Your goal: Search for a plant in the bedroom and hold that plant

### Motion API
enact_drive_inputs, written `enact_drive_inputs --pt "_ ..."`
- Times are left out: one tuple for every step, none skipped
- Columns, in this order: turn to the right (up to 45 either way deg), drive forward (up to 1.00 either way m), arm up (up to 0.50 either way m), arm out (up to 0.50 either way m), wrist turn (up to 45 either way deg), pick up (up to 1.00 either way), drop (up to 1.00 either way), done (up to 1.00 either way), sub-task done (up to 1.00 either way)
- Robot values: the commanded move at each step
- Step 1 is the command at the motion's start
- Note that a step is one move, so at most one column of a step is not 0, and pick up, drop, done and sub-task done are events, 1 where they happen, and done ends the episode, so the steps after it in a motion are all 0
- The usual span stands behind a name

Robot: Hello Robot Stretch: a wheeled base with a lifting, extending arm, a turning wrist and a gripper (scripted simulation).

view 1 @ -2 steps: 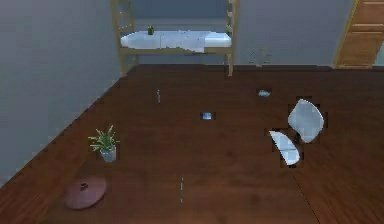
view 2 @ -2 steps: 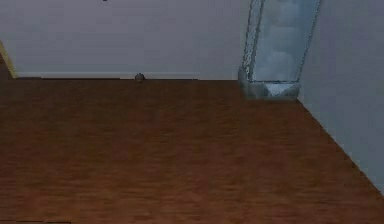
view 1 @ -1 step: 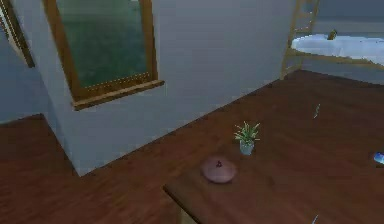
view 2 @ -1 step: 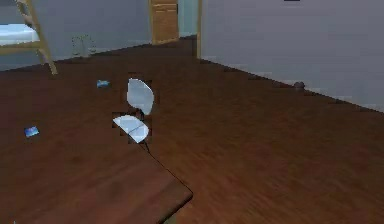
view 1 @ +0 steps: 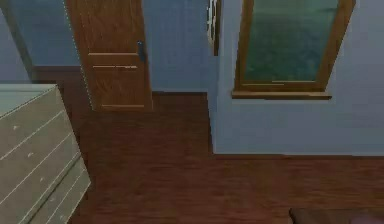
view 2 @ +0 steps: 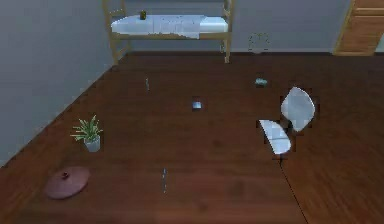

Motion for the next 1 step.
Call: enact_drive_inputs --pt "-24.0 0.00 0.00 0.00 0.0 0.00 0.00 0.00 0.00"
